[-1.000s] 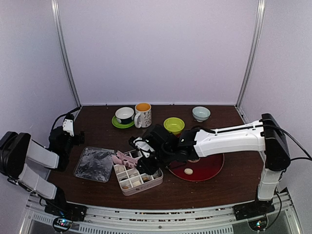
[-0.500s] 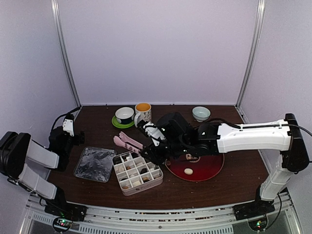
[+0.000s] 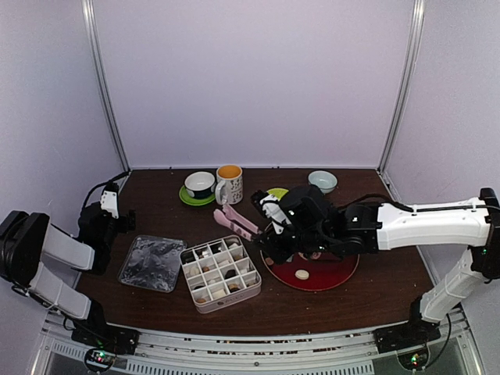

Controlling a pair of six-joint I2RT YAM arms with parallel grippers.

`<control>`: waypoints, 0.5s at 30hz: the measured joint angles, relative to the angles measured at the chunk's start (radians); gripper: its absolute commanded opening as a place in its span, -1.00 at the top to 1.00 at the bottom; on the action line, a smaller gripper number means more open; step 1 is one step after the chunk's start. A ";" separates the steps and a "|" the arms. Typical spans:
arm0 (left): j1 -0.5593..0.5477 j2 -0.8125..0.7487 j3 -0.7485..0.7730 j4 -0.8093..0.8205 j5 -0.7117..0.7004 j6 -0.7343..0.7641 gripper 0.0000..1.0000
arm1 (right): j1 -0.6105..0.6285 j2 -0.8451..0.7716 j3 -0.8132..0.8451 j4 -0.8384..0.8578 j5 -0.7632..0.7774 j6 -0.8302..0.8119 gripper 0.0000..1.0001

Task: Pack the chocolate
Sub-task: Place the fake chocolate in the empty pocket of the box, then place the clamp on the plate.

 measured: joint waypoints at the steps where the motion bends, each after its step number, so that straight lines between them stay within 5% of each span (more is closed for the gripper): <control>1: 0.000 0.000 0.000 0.000 0.000 0.000 -0.96 | -0.009 -0.026 -0.023 0.001 0.017 0.009 0.36; 15: 0.000 0.000 0.000 0.000 0.000 0.000 -0.96 | -0.171 -0.264 -0.374 0.023 0.186 0.159 0.39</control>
